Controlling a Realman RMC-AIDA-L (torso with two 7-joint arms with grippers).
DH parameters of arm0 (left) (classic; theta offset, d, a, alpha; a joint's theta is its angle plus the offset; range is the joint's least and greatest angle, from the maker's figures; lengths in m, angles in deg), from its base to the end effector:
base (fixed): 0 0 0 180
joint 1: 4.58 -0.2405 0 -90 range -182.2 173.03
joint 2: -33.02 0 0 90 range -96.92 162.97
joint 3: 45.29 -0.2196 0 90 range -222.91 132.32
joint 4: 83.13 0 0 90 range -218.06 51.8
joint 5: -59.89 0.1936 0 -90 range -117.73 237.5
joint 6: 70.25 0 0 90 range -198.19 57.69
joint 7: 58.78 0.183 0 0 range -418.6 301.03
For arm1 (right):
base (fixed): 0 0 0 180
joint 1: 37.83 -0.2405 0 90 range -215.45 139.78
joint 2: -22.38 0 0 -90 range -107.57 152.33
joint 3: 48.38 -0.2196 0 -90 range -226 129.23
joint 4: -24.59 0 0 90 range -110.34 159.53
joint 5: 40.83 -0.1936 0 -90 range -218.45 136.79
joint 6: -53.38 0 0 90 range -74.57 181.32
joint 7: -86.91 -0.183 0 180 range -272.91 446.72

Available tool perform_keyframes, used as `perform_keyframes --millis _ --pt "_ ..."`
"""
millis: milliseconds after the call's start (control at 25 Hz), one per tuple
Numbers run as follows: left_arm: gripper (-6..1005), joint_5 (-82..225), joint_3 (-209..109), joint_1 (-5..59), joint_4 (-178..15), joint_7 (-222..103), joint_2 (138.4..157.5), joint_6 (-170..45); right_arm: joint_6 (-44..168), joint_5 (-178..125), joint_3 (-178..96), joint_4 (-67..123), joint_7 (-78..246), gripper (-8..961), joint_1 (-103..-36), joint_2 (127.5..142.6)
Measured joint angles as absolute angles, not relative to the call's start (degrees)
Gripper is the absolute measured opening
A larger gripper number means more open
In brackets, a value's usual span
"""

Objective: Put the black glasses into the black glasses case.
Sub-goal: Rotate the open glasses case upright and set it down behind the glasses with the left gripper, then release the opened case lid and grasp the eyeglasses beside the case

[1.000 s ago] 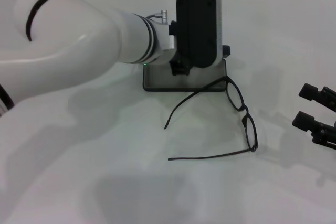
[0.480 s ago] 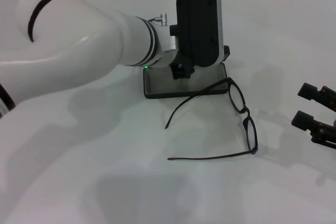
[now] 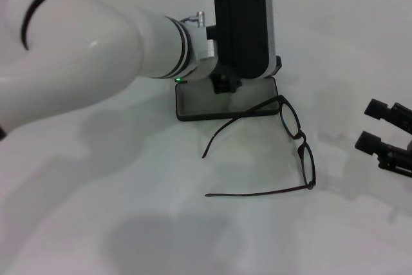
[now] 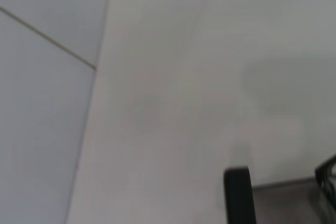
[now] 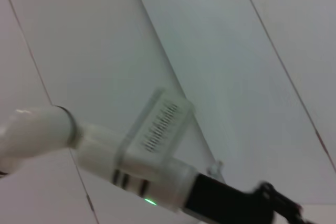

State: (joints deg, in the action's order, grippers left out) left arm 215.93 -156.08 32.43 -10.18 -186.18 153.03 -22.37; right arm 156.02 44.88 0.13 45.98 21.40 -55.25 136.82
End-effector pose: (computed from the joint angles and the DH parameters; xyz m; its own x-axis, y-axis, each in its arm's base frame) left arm -0.1017 0.3637 -0.1014 0.9045 -0.1882 -0.3826 -0.3627 -0.8115 -0.4582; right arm 0.2253 0.2481 0.0123 0.5084 -0.2730 -0.8167 -0.5267 -0.8489 -0.0441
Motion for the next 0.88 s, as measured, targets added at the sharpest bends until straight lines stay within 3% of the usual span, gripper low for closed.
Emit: perform_keyframes --millis 240,400,520,720,880 --pt "385 214.8 -154.4 24.5 6.7 -186.1 152.92 -19.5 152.9 50.8 0.8 56.5 8.0 870 -56.9 136.37" --pt "413 207.7 -152.0 16.9 17.6 -186.0 152.96 -19.8 152.1 61.4 3.0 77.0 -11.9 864 -56.7 137.83" --pt "411 196.7 -148.0 12.7 22.0 -183.5 152.81 -19.5 151.6 70.3 8.9 94.4 -32.1 857 -57.7 137.72" --pt "406 167.4 -136.2 7.5 20.3 -171.6 152.80 -13.3 157.0 88.0 12.8 109.2 -58.1 856 -67.2 137.45" --pt "402 150.6 -127.5 8.0 11.8 -164.8 152.80 -2.8 161.1 95.6 13.2 105.1 -65.2 856 -77.5 137.37"
